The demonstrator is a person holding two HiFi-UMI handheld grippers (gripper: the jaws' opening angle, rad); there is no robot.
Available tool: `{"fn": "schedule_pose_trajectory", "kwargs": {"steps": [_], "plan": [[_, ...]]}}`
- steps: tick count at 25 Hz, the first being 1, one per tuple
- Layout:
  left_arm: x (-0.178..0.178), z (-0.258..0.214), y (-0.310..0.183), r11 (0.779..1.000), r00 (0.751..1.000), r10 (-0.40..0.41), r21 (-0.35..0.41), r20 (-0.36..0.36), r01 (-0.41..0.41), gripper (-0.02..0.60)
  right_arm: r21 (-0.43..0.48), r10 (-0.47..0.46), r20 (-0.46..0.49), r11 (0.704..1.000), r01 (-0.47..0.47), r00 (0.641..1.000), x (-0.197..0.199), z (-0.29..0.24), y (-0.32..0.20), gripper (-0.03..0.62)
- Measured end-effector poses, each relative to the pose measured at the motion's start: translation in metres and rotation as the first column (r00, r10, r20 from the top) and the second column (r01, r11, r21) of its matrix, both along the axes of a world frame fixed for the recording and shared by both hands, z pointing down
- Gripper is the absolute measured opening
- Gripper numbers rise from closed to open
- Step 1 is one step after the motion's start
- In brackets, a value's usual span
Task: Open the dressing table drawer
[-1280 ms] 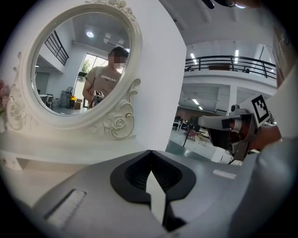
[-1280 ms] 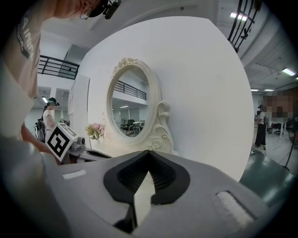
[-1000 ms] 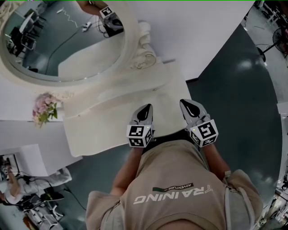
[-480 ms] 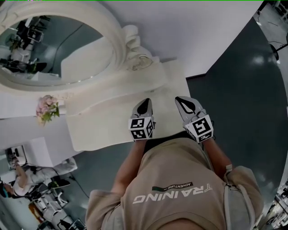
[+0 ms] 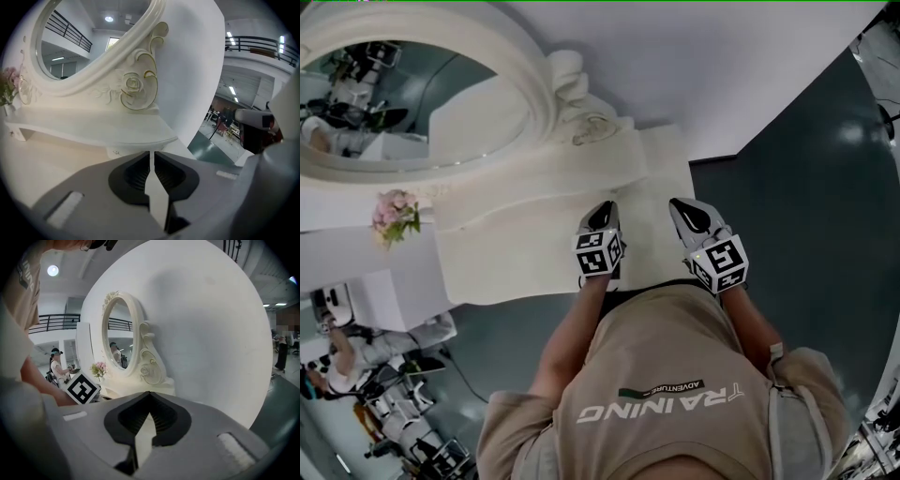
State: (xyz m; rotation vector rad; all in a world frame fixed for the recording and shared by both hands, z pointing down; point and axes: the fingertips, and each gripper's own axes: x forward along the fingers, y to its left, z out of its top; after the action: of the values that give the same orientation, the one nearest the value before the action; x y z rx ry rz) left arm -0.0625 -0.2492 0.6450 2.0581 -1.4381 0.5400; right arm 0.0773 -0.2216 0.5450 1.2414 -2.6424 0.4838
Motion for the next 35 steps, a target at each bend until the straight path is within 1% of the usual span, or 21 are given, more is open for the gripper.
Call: {"fn": "schedule_pose_trajectory", "kwargs": {"steps": [7, 12, 14, 19, 22, 23, 27, 35], "plan": [[0.001, 0.03, -0.012, 0.996, 0.999, -0.044, -0.072, -0.021, 0.043, 0.111, -0.041, 0.006, -0.015, 0.999, -0.007, 1.0, 0.016, 0.015, -0.009, 0.003], [0.002, 0.048, -0.027, 0.993, 0.998, -0.061, -0.101, 0.006, 0.061, 0.14, -0.065, 0.031, -0.022, 0.997, -0.033, 0.999, 0.03, 0.025, -0.016, 0.003], [0.001, 0.054, -0.03, 0.992, 0.997, -0.068, -0.107, 0.019, 0.07, 0.141, -0.071, 0.037, -0.023, 0.997, -0.038, 0.999, 0.034, 0.027, -0.018, 0.003], [-0.002, 0.061, -0.038, 0.99, 0.995, -0.092, -0.109, 0.027, 0.095, 0.141, -0.078, 0.04, -0.032, 0.996, -0.042, 0.999, 0.04, 0.032, -0.024, 0.003], [0.001, 0.062, -0.038, 0.989, 0.994, -0.097, -0.104, 0.042, 0.101, 0.112, -0.086, 0.045, -0.033, 0.995, -0.047, 0.998, 0.044, 0.034, -0.024, 0.003], [0.001, 0.062, -0.038, 0.99, 0.994, -0.098, -0.1, 0.048, 0.102, 0.112, -0.088, 0.044, -0.034, 0.995, -0.047, 0.998, 0.044, 0.035, -0.023, 0.003], [0.001, 0.061, -0.038, 0.992, 0.993, -0.09, -0.086, 0.071, 0.096, 0.11, -0.088, 0.04, -0.033, 0.995, -0.043, 0.999, 0.043, 0.035, -0.023, 0.003], [0.007, 0.064, -0.021, 0.991, 0.994, -0.07, -0.106, 0.085, 0.078, 0.11, -0.07, 0.027, -0.026, 0.997, -0.028, 0.999, 0.037, 0.03, -0.021, 0.003]]}}
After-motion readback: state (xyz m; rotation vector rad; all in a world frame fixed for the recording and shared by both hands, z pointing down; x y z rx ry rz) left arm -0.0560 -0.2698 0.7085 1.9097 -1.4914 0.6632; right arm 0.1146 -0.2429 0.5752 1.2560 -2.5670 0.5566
